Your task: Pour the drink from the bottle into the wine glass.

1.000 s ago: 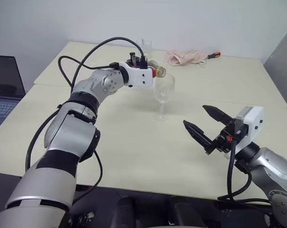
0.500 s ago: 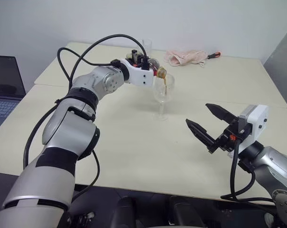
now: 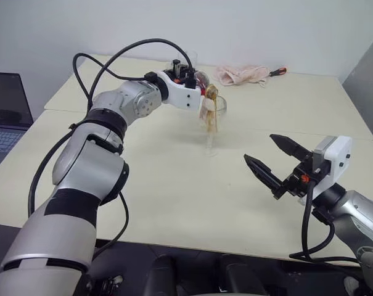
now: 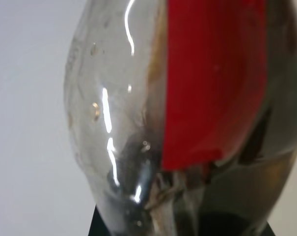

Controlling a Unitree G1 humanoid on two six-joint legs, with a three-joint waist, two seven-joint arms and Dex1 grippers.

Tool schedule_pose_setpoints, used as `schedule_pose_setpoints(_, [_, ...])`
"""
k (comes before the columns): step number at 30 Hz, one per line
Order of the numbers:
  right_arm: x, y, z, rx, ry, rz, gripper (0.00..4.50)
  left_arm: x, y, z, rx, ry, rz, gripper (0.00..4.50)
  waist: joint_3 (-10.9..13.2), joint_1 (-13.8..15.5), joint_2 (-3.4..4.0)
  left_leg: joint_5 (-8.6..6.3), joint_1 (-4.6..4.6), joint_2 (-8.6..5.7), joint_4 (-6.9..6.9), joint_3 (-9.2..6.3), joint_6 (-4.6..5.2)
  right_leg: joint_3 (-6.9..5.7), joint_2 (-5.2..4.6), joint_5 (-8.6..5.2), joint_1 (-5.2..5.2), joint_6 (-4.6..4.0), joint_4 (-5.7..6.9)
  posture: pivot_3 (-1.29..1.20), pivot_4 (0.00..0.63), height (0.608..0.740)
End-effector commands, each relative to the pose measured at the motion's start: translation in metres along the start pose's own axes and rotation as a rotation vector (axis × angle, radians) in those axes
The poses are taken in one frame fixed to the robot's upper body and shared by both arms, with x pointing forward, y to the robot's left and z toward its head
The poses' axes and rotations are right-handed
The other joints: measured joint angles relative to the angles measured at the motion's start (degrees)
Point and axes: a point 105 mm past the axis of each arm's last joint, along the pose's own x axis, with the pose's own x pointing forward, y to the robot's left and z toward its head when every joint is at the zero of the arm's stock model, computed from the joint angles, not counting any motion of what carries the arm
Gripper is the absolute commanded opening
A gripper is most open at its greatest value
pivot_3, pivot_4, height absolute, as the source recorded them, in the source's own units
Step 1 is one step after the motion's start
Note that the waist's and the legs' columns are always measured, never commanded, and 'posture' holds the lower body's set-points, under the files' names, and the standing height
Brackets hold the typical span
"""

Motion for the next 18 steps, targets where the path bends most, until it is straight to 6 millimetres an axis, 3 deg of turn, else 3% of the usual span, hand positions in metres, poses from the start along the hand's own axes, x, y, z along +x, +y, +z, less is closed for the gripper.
schedule_pose_setpoints(1, [-0.0040, -0.0043, 0.0095, -0.039, -0.035, -0.020, 4.50, -0.0004, 0.0282, -0.0007, 0.039, 0.000, 0.073, 0.74, 0.0, 0.0, 0.00, 0.00, 0.00, 0.00, 0.00, 0.00, 0.00, 0.00, 0.00, 0.00, 0.00, 0.00, 0.00, 0.00, 0.150, 0.740])
schedule_pose_setpoints(18, [-0.0040, -0.0075, 0.0107, -0.058, -0.028, -0.026, 4.50, -0.0024, 0.0322, -0.0036, 0.057, 0.006, 0.081, 0.74, 0.0, 0.0, 0.00, 0.00, 0.01, 0.00, 0.01, 0.00, 0.00, 0.00, 0.00, 0.01, 0.00, -0.02, 0.02, 0.00, 0.150, 0.740])
